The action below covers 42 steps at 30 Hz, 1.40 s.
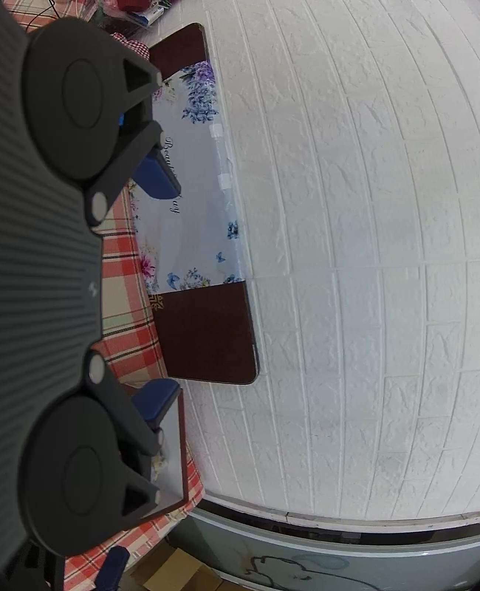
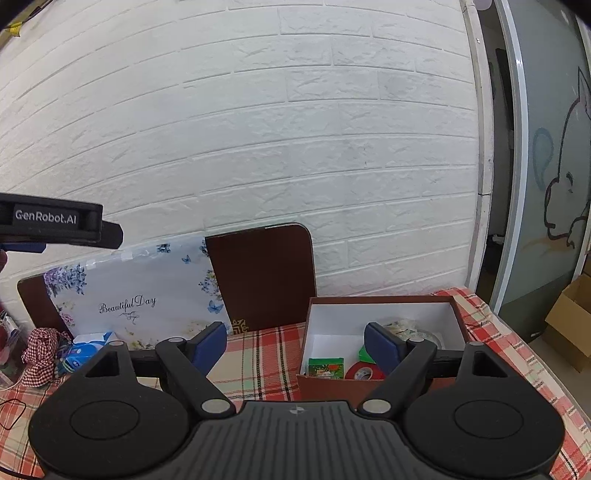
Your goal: Organize objects
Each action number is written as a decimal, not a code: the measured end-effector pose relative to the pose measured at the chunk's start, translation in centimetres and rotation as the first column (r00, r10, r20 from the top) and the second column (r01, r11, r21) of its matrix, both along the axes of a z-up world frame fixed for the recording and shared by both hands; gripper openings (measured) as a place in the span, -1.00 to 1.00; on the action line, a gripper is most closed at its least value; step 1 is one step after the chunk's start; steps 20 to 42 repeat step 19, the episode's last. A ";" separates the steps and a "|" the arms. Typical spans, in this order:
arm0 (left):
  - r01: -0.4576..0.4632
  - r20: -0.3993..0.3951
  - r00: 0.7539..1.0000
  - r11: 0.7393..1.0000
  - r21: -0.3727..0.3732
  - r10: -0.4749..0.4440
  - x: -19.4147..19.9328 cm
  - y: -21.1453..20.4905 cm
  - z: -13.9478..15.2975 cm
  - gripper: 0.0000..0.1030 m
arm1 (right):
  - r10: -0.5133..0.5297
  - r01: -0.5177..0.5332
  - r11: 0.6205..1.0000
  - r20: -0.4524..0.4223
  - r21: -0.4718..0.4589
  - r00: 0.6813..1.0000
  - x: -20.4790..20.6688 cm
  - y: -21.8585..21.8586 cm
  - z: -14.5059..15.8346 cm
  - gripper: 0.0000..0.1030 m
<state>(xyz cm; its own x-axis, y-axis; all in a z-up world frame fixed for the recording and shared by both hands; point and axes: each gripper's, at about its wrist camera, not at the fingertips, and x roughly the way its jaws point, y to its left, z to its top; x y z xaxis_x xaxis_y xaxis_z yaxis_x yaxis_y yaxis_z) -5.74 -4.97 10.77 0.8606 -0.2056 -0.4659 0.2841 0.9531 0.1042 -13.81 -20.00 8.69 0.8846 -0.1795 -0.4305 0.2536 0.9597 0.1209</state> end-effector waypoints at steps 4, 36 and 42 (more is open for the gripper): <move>0.008 -0.036 0.999 0.999 0.039 -0.006 -0.2 -1.0 -1.7 1.00 | 0.003 -0.002 1.000 -0.022 0.011 1.000 -0.1 -0.4 -0.5 0.58; 0.085 -0.152 0.985 0.995 0.042 -0.078 0.0 -3.3 -4.0 1.00 | -0.020 0.022 1.000 -0.065 0.022 0.998 -0.4 -1.9 -1.5 0.59; 0.085 -0.152 0.985 0.995 0.042 -0.078 0.0 -3.3 -4.0 1.00 | -0.020 0.022 1.000 -0.065 0.022 0.998 -0.4 -1.9 -1.5 0.59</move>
